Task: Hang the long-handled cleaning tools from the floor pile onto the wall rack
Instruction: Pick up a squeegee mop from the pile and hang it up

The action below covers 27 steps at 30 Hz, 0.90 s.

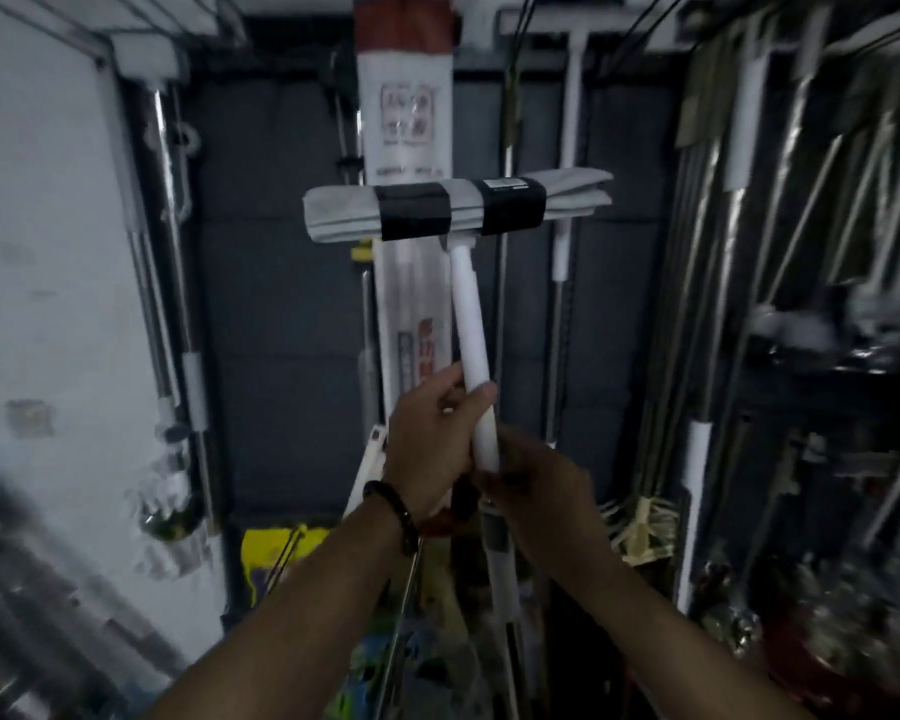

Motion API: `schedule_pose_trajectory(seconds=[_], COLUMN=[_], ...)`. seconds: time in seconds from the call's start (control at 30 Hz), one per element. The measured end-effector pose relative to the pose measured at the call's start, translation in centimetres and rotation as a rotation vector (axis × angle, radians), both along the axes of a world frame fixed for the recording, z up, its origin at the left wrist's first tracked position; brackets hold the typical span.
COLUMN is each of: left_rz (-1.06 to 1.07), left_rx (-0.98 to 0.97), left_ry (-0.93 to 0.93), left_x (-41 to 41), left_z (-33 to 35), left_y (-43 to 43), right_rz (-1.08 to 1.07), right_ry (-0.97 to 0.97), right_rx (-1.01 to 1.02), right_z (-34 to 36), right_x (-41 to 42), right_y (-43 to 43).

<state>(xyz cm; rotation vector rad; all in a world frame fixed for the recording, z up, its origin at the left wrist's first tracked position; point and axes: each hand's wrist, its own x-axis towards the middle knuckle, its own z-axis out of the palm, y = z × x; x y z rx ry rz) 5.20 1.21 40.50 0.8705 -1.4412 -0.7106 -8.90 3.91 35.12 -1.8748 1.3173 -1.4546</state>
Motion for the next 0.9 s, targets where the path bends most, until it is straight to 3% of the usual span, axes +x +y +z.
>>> schedule_pose_trajectory(seconds=[0.33,0.6,0.9], left_rz=[-0.171,0.076,0.085], left_rx=[-0.239,-0.469,-0.569], left_ry=[-0.074,-0.176,-0.319], left_x=[-6.9,-12.4,-15.2], left_z=[16.2,26.7,32.8], left_y=[-4.9,-10.9,-17.7], right_rz=[-0.176,-0.402,-0.496], right_ry=[-0.009,0.202,0.264], right_rx=[-0.283,-0.454,-0.47], right_z=[14.3,26.3,34.6], right_x=[-6.0,-9.5,-12.5], right_y=[-5.5,-10.6,-17.7])
